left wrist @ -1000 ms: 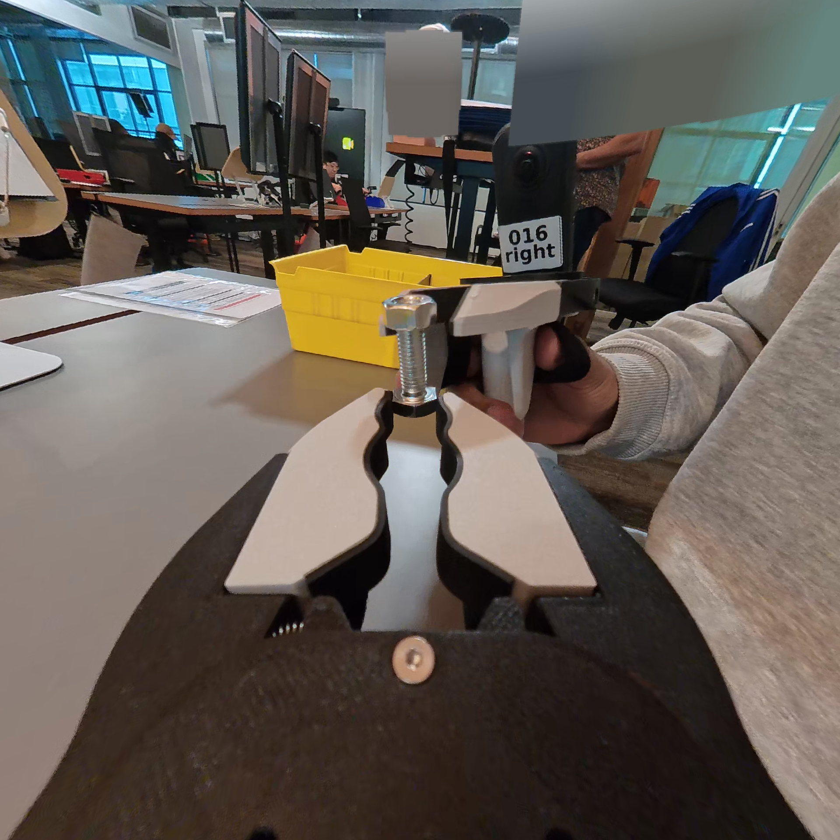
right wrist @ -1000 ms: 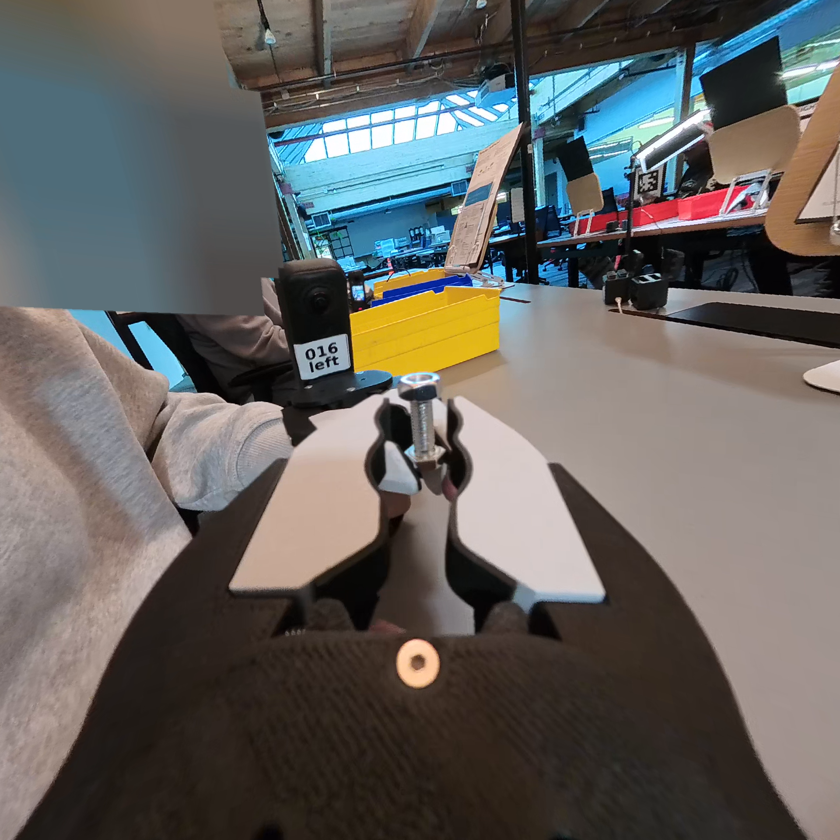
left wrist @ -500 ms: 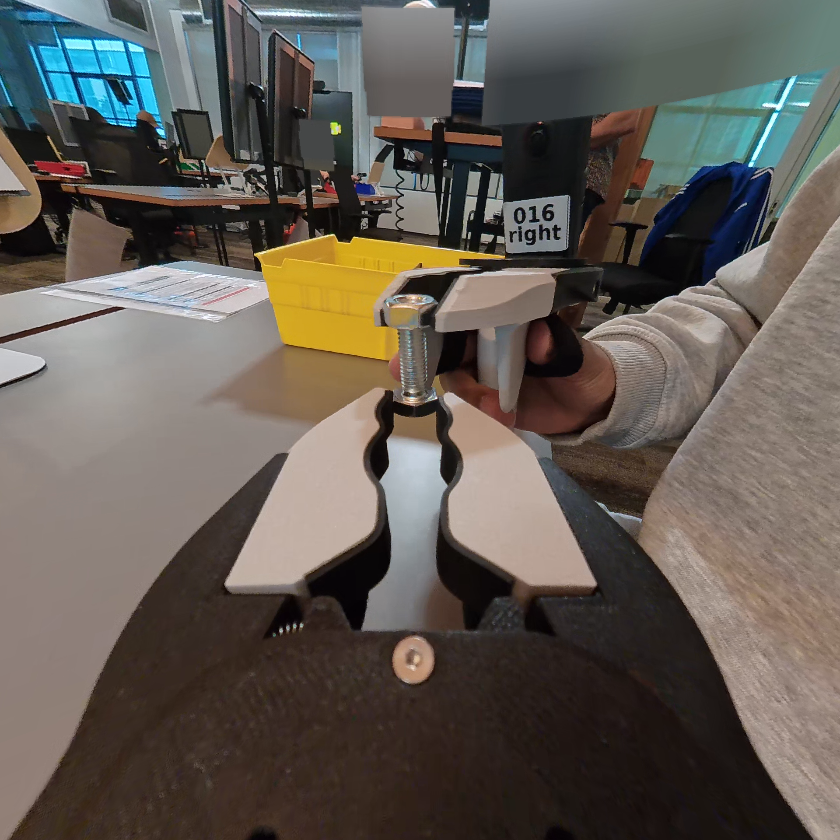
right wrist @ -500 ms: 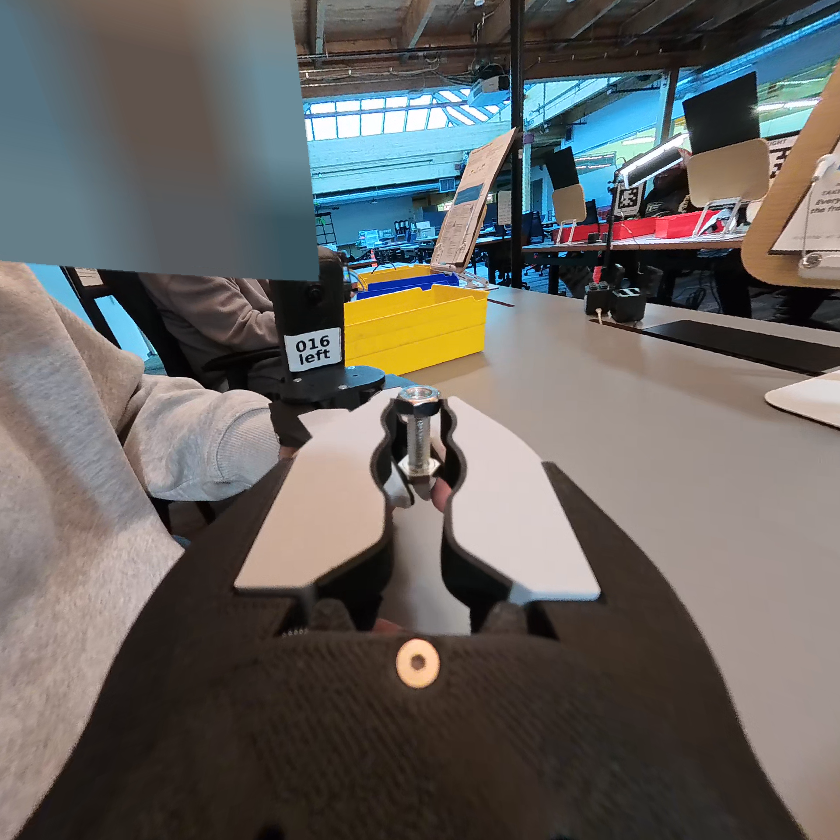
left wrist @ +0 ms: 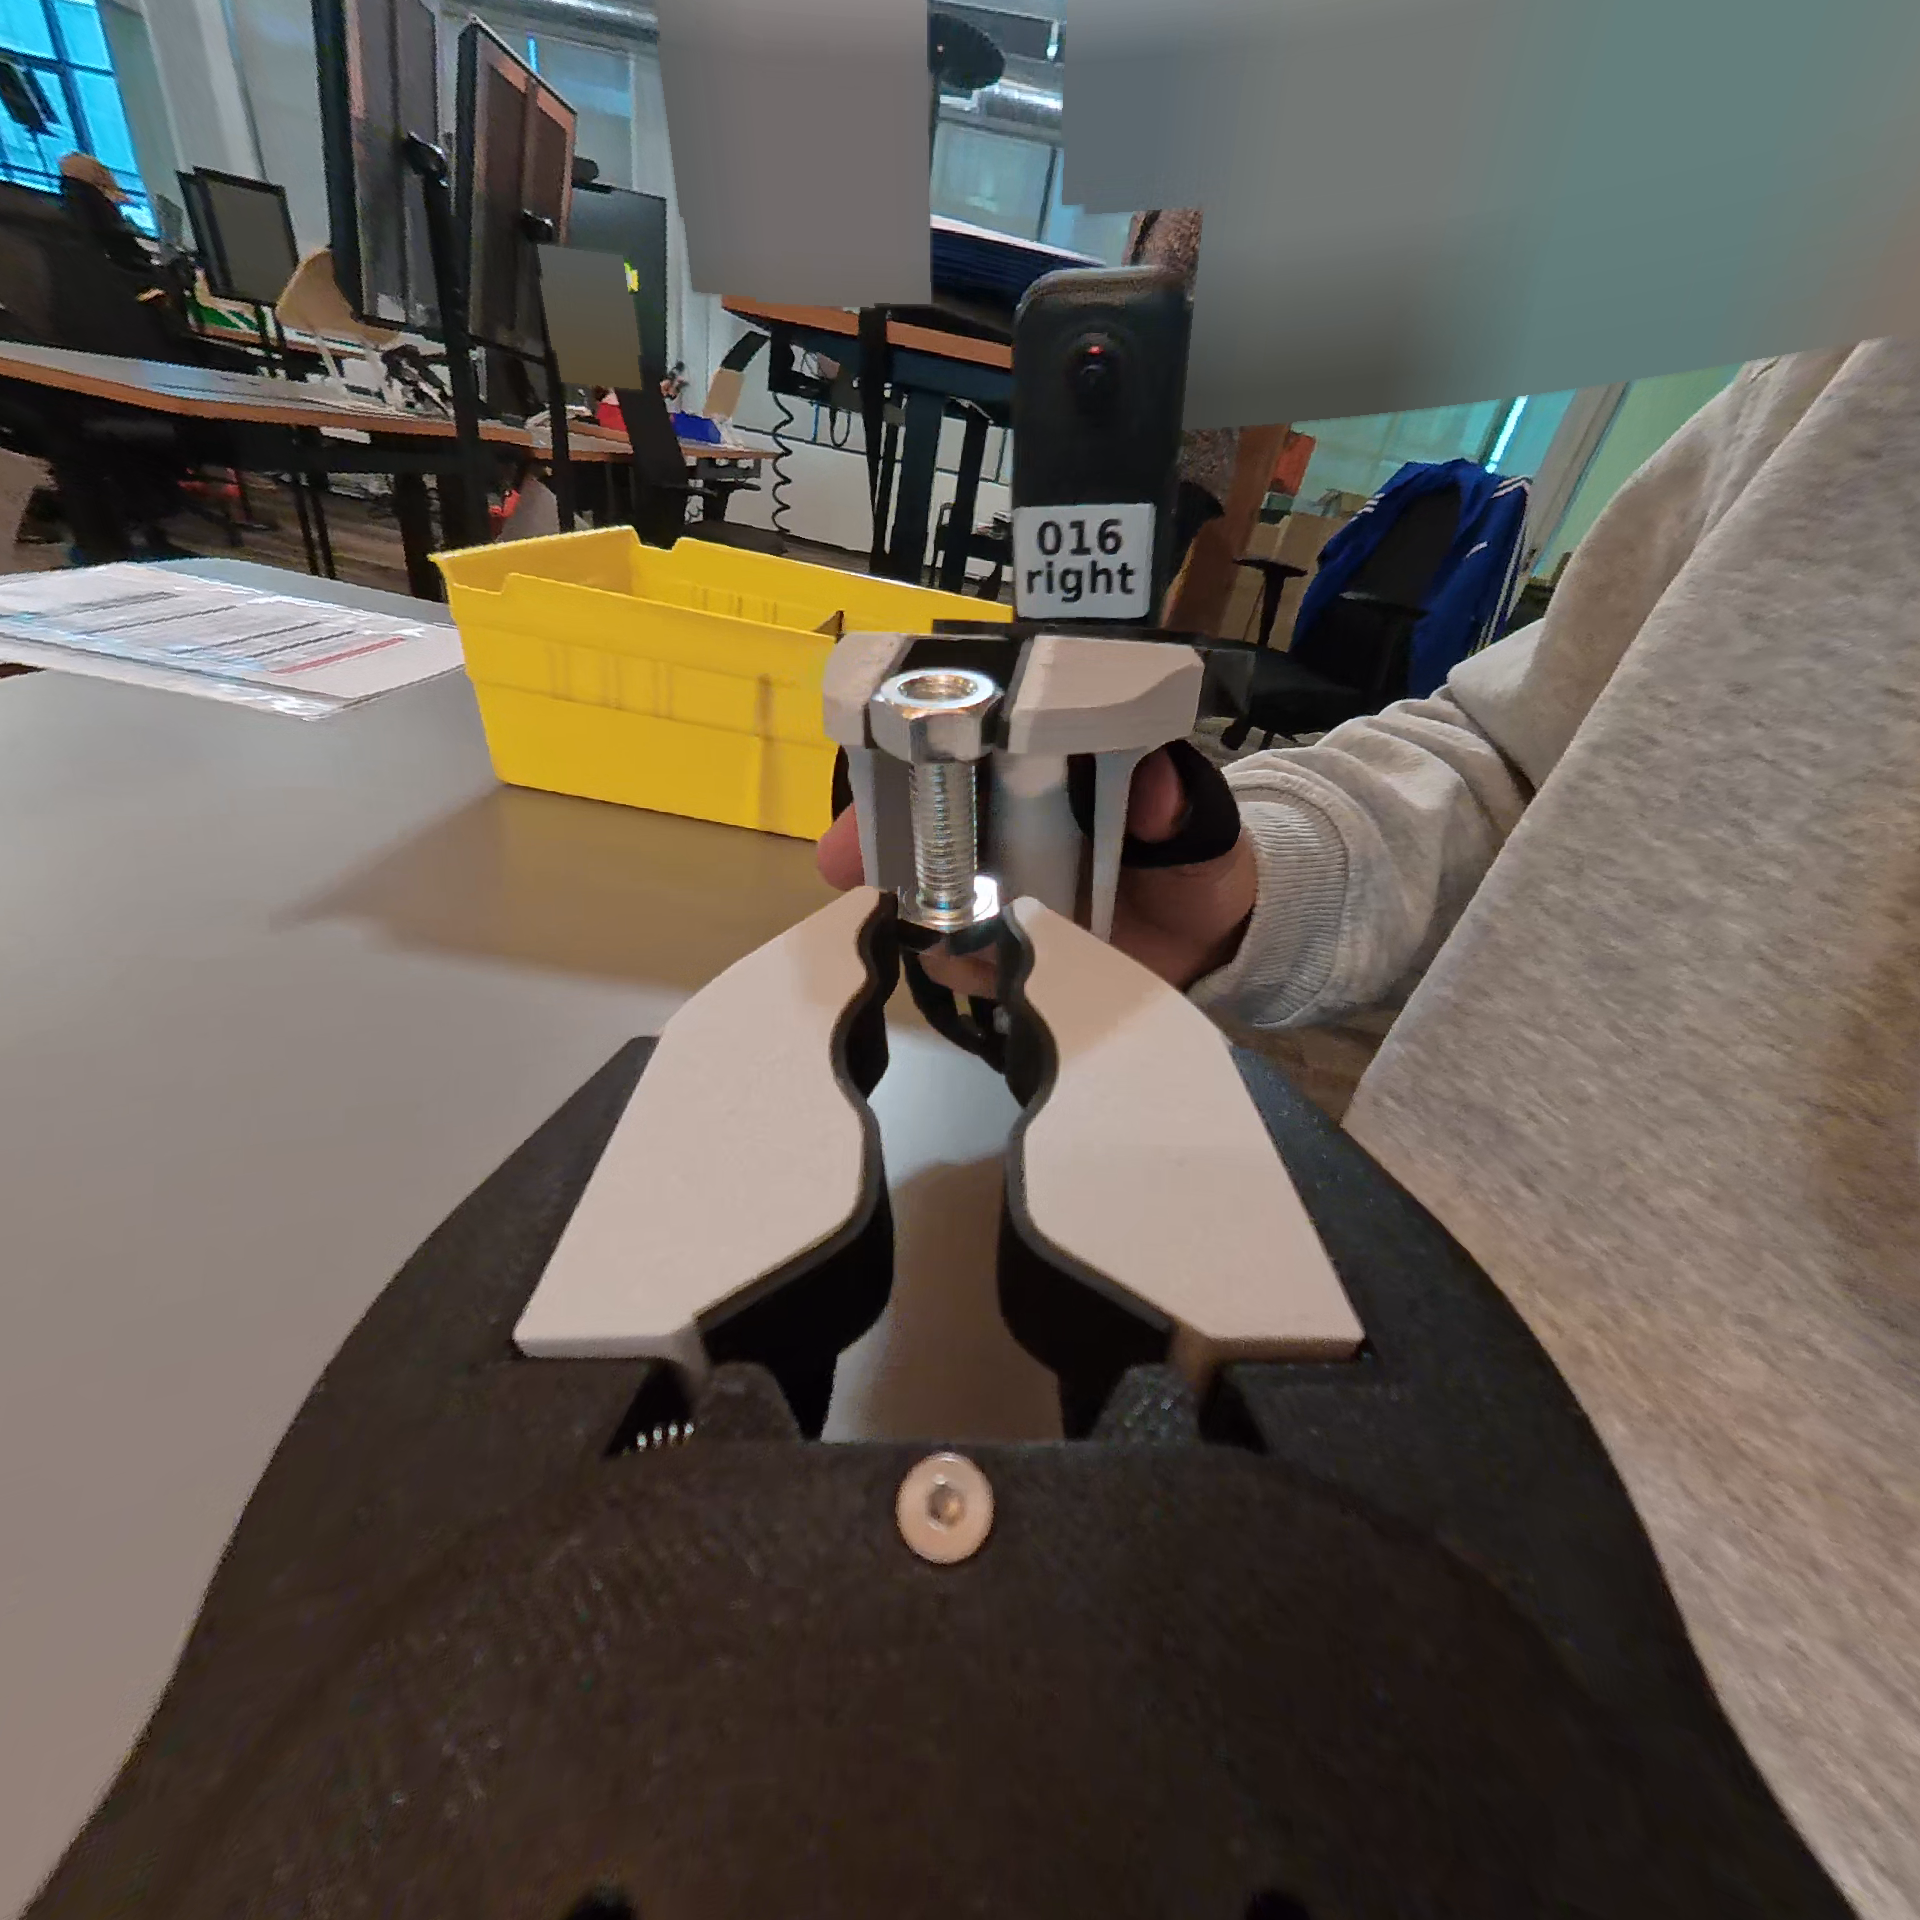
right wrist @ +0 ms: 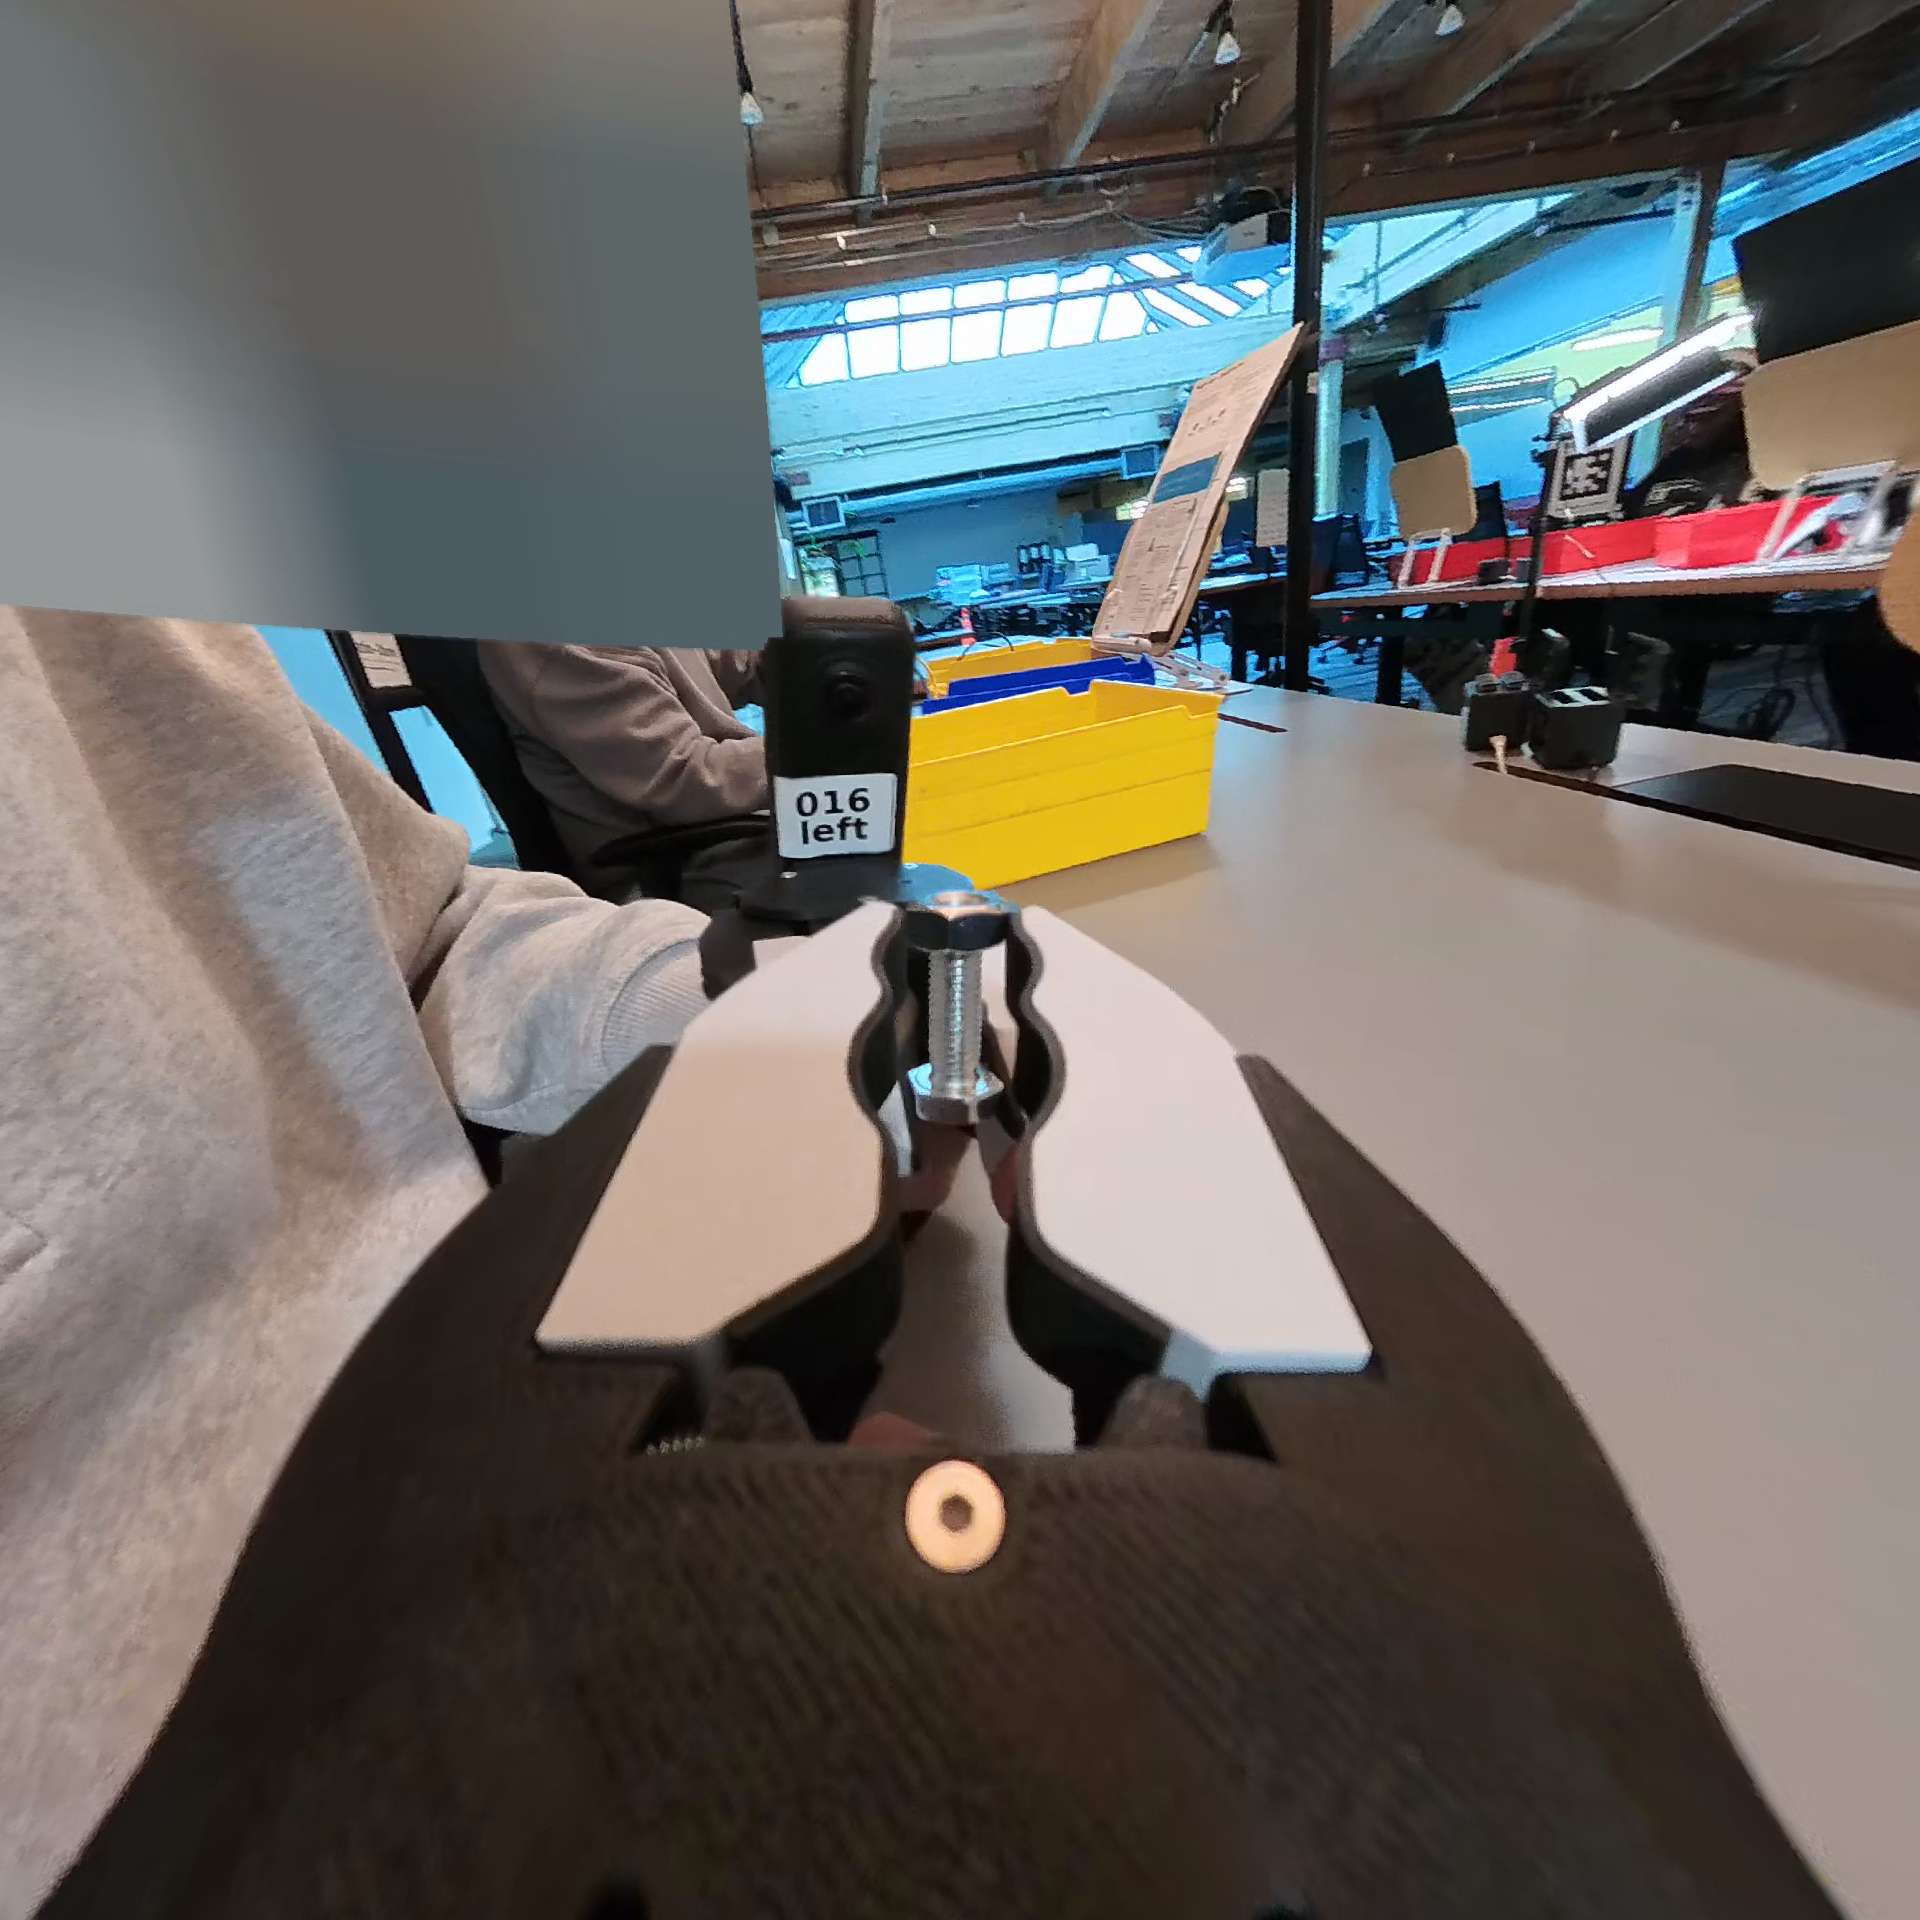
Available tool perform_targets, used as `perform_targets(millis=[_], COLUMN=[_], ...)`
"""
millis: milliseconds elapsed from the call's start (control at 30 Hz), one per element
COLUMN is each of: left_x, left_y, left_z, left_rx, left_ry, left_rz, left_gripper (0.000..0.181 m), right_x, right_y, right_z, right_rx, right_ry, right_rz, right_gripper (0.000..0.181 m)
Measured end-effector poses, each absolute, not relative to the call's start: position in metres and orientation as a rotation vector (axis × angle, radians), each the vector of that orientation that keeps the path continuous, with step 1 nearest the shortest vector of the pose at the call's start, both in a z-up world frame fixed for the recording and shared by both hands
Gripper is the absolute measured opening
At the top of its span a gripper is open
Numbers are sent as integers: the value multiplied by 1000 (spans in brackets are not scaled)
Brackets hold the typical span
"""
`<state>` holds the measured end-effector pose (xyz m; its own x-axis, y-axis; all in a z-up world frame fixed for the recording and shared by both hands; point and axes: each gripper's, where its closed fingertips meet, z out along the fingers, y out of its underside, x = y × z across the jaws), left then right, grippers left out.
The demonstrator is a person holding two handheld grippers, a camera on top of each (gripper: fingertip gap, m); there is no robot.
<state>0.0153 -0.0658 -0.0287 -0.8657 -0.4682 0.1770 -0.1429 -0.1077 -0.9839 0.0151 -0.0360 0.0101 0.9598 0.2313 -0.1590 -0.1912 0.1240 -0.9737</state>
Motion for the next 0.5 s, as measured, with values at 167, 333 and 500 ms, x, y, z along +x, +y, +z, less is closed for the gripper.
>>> perform_targets(millis=[167, 333, 500], left_x=[15, 19, 21], left_y=[-65, -62, -60], left_z=[-29, -31, -31], left_rx=[-658, -668, -668], left_ry=[1925, 1911, 1902], left_rz=[-2052, -2005, -1988], left_gripper=[18, 18, 18], right_x=[15, 20, 26], right_y=[-39, -36, -36], right_z=[16, 13, 11], right_rx=[-1375, -1400, -1411], right_ry=[-50, -32, -3], right_rz=[303, 231, 206], right_gripper=[18, 32, 29])
